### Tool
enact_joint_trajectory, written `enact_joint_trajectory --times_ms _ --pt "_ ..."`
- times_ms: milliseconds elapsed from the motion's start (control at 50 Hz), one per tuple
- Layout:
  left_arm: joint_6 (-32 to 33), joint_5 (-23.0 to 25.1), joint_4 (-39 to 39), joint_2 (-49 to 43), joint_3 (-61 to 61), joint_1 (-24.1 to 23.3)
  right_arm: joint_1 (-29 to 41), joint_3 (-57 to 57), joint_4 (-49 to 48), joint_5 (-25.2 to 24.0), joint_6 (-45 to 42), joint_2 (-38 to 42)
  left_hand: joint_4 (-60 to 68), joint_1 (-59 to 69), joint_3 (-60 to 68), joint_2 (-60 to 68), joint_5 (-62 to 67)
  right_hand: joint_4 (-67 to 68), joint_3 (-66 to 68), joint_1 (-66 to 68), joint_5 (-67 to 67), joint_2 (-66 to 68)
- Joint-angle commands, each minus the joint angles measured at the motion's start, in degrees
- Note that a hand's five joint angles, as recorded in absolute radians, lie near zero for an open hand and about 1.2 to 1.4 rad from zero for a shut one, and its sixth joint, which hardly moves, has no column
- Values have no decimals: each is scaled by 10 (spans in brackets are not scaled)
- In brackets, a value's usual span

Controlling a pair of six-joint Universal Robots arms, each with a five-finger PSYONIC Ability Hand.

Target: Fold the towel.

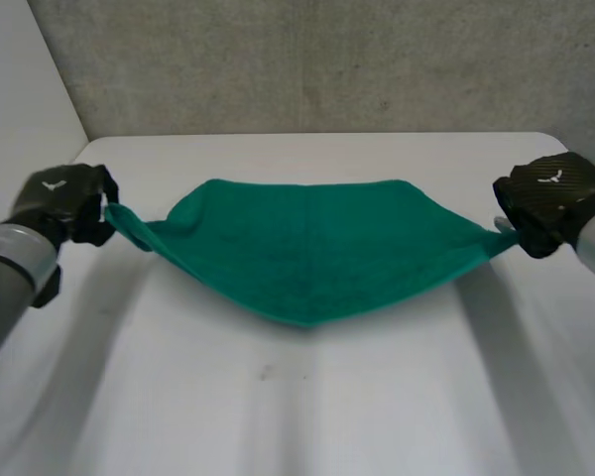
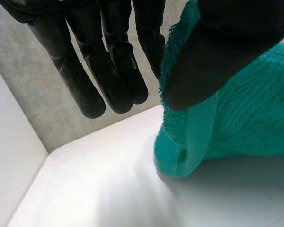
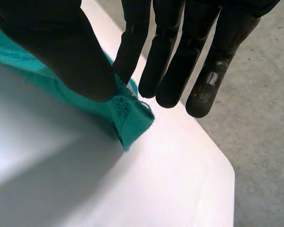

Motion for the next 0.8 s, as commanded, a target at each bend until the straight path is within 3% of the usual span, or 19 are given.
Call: enact_joint_trajectory --times_ms 20,140,240,320,460,520,560,640,660,720,800 --pt "37 64 -131 115 0 41 -1 20 191 6 -155 -83 115 163 115 112 135 119 122 243 131 124" --pt "104 90 -131 110 -35 70 0 41 165 30 -182 -50 115 163 115 112 135 119 122 243 131 124" --pt "125 89 -120 53 -39 67 5 41 128 57 -186 51 115 163 115 112 135 119 122 243 131 124" --pt "151 74 -95 -68 1 63 5 19 85 72 -180 113 115 163 115 112 135 119 122 243 131 124" --pt "150 16 -92 -153 141 0 15 -130 16 129 -147 187 115 163 115 112 135 119 122 243 131 124" --pt "145 -20 -90 -162 245 -26 26 -186 6 138 -130 188 115 163 115 112 135 119 122 243 131 124" --pt "141 -38 -75 -160 326 -34 41 -343 -26 149 -84 187 115 163 115 112 135 119 122 243 131 124" --pt "118 -46 -16 -153 426 -44 45 -455 -105 152 -24 175 115 163 115 112 135 119 122 243 131 124" --pt "88 -56 45 -140 466 -44 45 -462 -125 153 -13 170 115 163 115 112 135 119 122 243 131 124" --pt "46 -78 112 -118 477 -43 45 -448 -199 155 7 132 115 163 115 112 135 119 122 243 131 124" --pt "24 -87 132 -110 457 -37 44 -402 -230 152 9 97 115 163 115 112 135 119 122 243 131 124"
